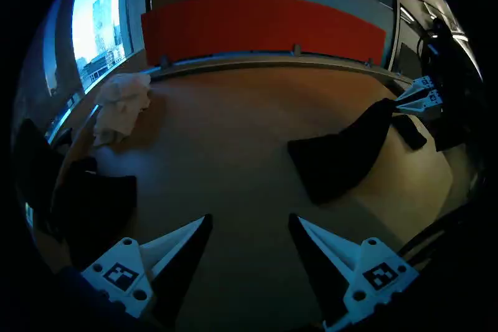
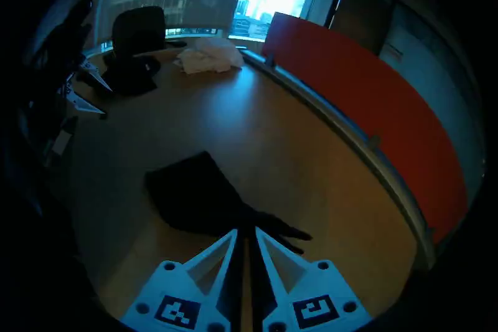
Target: Fold towel
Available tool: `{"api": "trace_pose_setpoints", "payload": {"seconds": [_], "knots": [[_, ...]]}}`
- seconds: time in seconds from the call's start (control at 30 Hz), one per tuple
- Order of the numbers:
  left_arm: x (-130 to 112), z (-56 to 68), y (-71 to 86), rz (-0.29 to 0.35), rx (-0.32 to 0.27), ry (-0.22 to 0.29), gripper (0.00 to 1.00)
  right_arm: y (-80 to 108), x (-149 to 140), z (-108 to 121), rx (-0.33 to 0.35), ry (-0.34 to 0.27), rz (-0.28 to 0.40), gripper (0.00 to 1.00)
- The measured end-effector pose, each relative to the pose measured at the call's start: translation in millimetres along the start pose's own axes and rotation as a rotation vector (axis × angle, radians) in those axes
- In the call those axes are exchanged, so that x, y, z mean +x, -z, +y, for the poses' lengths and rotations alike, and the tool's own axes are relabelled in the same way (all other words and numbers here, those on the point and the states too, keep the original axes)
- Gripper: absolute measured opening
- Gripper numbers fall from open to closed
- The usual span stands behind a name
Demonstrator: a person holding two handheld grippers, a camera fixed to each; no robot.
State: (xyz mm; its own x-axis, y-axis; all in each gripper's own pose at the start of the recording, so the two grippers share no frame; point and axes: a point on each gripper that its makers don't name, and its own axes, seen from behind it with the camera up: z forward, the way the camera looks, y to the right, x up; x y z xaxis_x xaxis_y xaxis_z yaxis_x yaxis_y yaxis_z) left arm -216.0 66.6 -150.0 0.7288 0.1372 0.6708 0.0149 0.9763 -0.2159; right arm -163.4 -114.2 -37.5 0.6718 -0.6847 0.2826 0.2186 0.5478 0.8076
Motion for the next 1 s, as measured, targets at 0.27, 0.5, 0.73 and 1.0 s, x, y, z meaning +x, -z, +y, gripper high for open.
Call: {"api": "trace_pose_setpoints", "payload": {"seconds": [0.27, 0.5, 0.73, 1.0], "knots": [[2, -1.5, 6.4, 0.005, 0.004, 0.012, 0.9, -11.5, 18, -23, 0.063, 0.037, 0.013, 0.05], [3, -4.3, 12.4, 0.012, 0.009, 0.021, 0.9, -21.0, 27, -43, 0.112, 0.056, 0.017, 0.05], [3, -8.1, 18.4, 0.016, 0.015, 0.031, 0.9, -32.9, 35, -55, 0.143, 0.078, 0.018, 0.05], [2, -15.3, 28.7, 0.023, 0.031, 0.051, 0.9, -63.7, 45, -82, 0.204, 0.077, 0.018, 0.05]]}}
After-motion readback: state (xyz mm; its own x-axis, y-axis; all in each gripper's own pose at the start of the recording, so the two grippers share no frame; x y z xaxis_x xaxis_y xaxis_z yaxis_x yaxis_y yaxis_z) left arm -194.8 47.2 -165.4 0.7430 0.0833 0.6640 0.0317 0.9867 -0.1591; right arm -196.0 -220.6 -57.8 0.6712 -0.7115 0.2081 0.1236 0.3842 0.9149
